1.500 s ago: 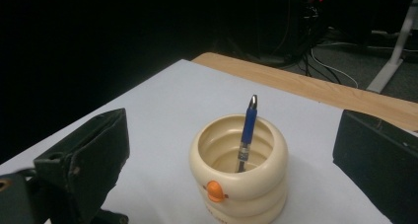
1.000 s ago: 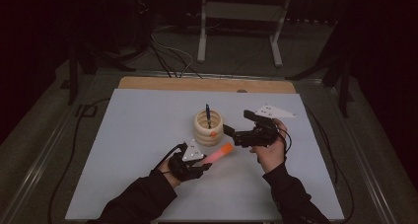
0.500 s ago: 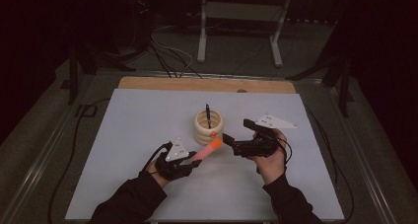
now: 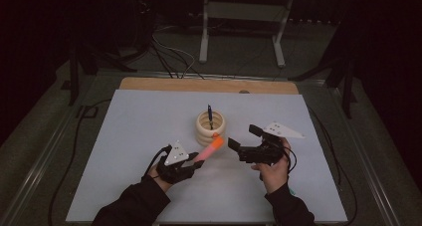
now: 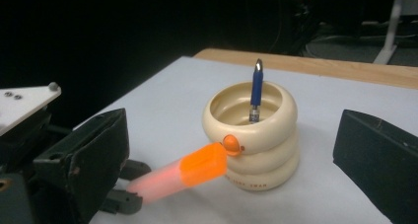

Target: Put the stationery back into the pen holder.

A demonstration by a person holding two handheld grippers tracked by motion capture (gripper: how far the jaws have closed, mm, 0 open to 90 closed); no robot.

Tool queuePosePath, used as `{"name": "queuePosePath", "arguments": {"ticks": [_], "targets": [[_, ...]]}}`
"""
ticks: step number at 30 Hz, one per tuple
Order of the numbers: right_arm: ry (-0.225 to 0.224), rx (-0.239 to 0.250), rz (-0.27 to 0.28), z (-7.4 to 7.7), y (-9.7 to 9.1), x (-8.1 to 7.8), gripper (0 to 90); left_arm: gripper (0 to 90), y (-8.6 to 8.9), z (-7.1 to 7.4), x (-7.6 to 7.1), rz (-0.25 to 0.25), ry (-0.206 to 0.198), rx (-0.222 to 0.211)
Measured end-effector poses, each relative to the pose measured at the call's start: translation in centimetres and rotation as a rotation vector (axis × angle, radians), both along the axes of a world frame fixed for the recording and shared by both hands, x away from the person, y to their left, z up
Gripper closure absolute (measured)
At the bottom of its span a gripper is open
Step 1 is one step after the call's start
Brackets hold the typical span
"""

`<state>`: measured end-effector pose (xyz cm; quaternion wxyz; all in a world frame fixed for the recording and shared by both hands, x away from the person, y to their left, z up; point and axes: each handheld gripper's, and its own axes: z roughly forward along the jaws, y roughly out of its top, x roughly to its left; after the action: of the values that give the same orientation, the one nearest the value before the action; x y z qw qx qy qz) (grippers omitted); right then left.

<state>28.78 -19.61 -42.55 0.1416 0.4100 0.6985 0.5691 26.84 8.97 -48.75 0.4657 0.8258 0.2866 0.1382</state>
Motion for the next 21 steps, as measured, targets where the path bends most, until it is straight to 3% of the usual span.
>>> {"name": "queuePosePath", "arguments": {"ticks": [3,9,12,17,19,21], "targets": [[0.014,-0.008,0.016,-0.7,0.6,-0.2,0.7,66.0,-0.2,-0.1,-0.1,-0.008,0.004,0.0],[0.099,0.003,0.035,-1.8,1.5,-0.2,0.7,66.0,-0.3,-0.2,-0.3,-0.015,-0.003,-0.007],[0.126,0.028,0.009,-2.1,1.9,-0.1,0.7,66.0,-0.3,-0.1,-0.3,-0.014,-0.01,-0.023],[0.188,0.065,0.021,-2.5,2.5,0.0,0.8,66.0,-0.3,-0.2,-0.4,-0.024,-0.025,-0.046],[0.212,0.079,0.023,-2.7,2.7,-0.1,9.2,66.0,-0.2,-0.2,-0.4,-0.035,-0.031,-0.066],[0.238,0.091,0.015,-2.9,2.8,-0.1,11.3,66.0,-0.2,-0.1,-0.5,-0.044,-0.046,-0.087]]}}
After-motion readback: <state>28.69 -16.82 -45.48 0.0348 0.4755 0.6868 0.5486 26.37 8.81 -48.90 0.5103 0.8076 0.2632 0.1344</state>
